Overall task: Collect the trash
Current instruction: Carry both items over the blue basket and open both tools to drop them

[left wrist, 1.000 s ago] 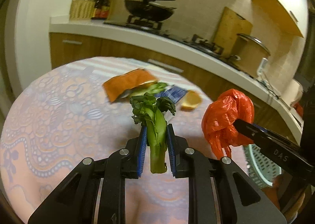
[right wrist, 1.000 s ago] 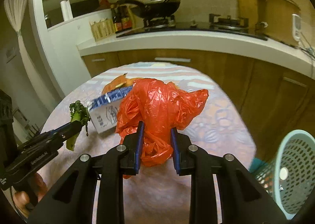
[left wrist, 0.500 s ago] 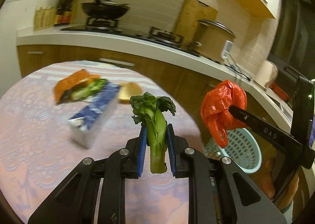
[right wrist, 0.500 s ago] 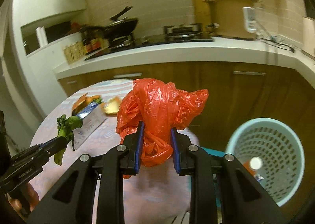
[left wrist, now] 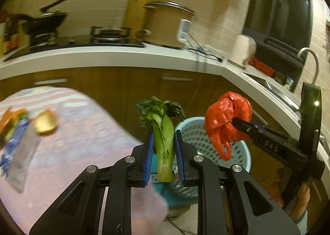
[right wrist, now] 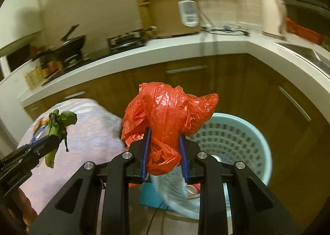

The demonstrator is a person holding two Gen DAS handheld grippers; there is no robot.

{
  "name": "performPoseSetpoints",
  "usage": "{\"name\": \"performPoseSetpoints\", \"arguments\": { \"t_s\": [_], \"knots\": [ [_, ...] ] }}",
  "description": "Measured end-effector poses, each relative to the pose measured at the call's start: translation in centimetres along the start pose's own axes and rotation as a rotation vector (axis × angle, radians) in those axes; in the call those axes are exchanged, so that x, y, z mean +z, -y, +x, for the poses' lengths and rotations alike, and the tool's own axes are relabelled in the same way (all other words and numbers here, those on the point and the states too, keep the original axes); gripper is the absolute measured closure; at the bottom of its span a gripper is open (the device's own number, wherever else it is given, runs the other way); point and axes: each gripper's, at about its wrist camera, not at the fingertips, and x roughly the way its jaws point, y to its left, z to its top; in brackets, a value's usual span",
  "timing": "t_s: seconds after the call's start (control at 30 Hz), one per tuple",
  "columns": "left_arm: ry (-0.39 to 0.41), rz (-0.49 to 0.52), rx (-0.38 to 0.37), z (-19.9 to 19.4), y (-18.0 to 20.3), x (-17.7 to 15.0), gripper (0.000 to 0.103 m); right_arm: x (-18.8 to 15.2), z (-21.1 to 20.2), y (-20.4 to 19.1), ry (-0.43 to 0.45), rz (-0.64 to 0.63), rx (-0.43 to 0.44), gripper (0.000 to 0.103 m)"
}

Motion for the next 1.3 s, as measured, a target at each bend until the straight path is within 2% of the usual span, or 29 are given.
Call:
{"name": "performPoseSetpoints", "arguments": {
  "t_s": [0.3, 0.6, 0.63, 0.67, 0.7, 0.73, 1.0, 1.3],
  "knots": [
    [-0.112, 0.086, -0.083, 7.8, 6.1, -0.3, 0.084, -1.6, 1.8, 6.7, -0.07, 0.114, -0.086, 0.08],
    [-0.224, 0.076, -0.138, 12.6, 7.4, -1.7, 0.081, -3.3, 3.9, 10.1, -0.153, 0.162, -0.143, 0.075],
    [-0.233, 0.076, -0.139, 12.8, 7.4, -1.8, 0.074, -3.4, 4.1, 10.3, -0.164, 0.169, -0.141, 0.07],
    [-0.239, 0.078, -0.137, 13.1, 7.4, -2.0, 0.061, -3.5, 4.2, 10.5, -0.172, 0.173, -0.14, 0.067],
    [-0.235, 0.081, -0.131, 13.1, 7.4, -2.0, 0.054, -3.7, 4.3, 10.6, -0.176, 0.178, -0.144, 0.055],
    [-0.228, 0.083, -0.121, 13.0, 7.4, -2.0, 0.047, -3.7, 4.3, 10.7, -0.175, 0.179, -0.15, 0.049],
    [-0.206, 0.057, -0.109, 11.7, 5.9, -1.7, 0.046, -3.4, 3.7, 10.2, -0.15, 0.174, -0.143, 0.049],
    [-0.136, 0.01, -0.085, 7.3, 3.2, -0.7, 0.046, -2.1, 1.9, 5.0, -0.059, 0.052, -0.07, 0.049]
  ]
}}
